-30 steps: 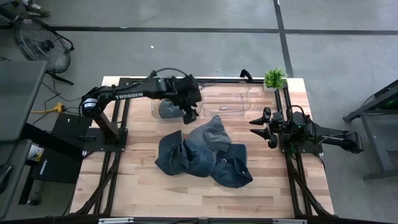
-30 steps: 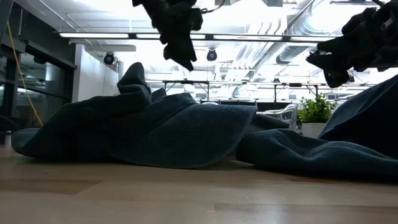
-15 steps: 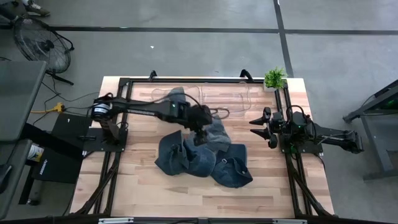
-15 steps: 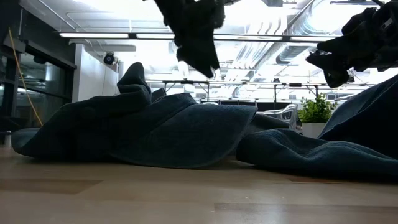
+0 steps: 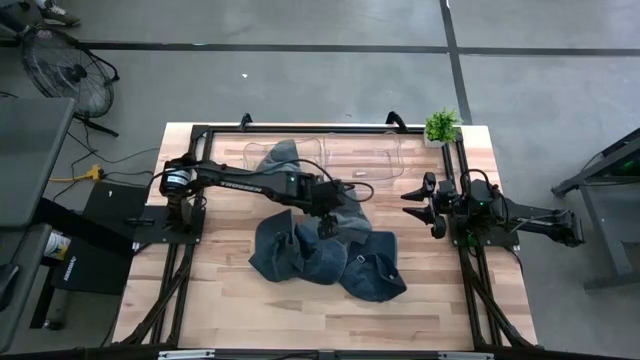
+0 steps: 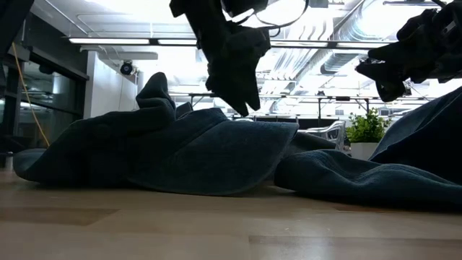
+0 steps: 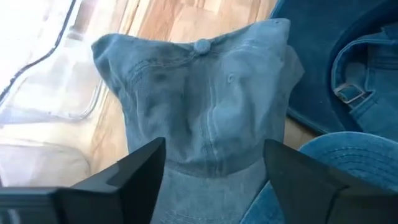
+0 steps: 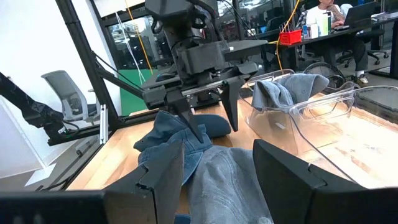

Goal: Pick & Place hat
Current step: Put the gray cap into the left transparent bin

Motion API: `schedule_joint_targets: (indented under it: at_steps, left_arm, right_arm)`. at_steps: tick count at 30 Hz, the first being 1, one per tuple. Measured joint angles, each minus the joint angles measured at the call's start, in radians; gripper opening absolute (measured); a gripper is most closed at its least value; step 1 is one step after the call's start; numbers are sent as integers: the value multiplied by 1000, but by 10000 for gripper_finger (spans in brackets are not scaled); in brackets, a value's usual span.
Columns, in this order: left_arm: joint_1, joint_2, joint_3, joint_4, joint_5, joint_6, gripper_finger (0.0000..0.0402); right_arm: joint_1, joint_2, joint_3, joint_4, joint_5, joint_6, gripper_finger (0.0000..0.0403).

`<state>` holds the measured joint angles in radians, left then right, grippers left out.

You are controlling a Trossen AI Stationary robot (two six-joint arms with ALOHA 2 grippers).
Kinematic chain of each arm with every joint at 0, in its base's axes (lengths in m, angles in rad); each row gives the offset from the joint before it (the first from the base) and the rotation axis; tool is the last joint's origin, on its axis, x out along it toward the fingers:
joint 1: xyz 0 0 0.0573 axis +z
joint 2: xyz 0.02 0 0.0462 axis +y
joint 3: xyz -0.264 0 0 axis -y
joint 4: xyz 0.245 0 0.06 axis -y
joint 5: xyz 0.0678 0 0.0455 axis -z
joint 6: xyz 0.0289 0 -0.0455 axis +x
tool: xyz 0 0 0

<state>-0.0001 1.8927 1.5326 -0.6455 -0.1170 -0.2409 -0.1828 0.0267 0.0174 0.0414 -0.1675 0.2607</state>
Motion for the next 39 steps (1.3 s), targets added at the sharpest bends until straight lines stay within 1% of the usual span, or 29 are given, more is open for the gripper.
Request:
schedule_joint_targets:
  at_steps: [4, 6, 8, 12, 15, 17, 20, 23, 26, 29, 32, 34, 37, 39]
  left_arm:
    - [0, 0, 0, 6, 12, 37, 324]
    - [0, 3, 0, 5, 18, 54, 341]
    - [0, 17, 0, 20, 13, 58, 349]
    - [0, 23, -1, 21, 8, 54, 352]
    - [0, 56, 2, 32, -28, 52, 352]
    - [0, 64, -6, -1, -24, 52, 352]
    - [0, 77, 6, 45, 0, 47, 353]
    - [-1, 89, -5, 8, 11, 41, 353]
    - [0, 101, 4, 57, 14, 27, 353]
    - [0, 114, -2, 40, 11, 26, 353]
    - [0, 109, 1, 58, 11, 26, 342]
    - [0, 109, 1, 52, 11, 26, 324]
    - [0, 109, 0, 52, 5, 26, 283]
    - [0, 109, 0, 51, 3, 26, 249]
  right_arm:
    - [0, 0, 0, 0, 0, 0, 188]
    - [0, 0, 0, 0, 0, 0, 188]
    - [0, 0, 0, 0, 0, 0, 188]
    - [0, 0, 0, 0, 0, 0, 188]
    - [0, 0, 0, 0, 0, 0, 188]
    - [0, 0, 0, 0, 0, 0, 188]
    - [0, 0, 0, 0, 0, 0, 188]
    - [0, 0, 0, 0, 0, 0, 188]
    - [0, 0, 0, 0, 0, 0, 188]
    - [0, 0, 0, -1, 0, 0, 188]
    - [0, 0, 0, -1, 0, 0, 188]
    - [0, 0, 0, 0, 0, 0, 188]
    - [0, 0, 0, 0, 0, 0, 188]
    - [0, 0, 0, 0, 0, 0, 188]
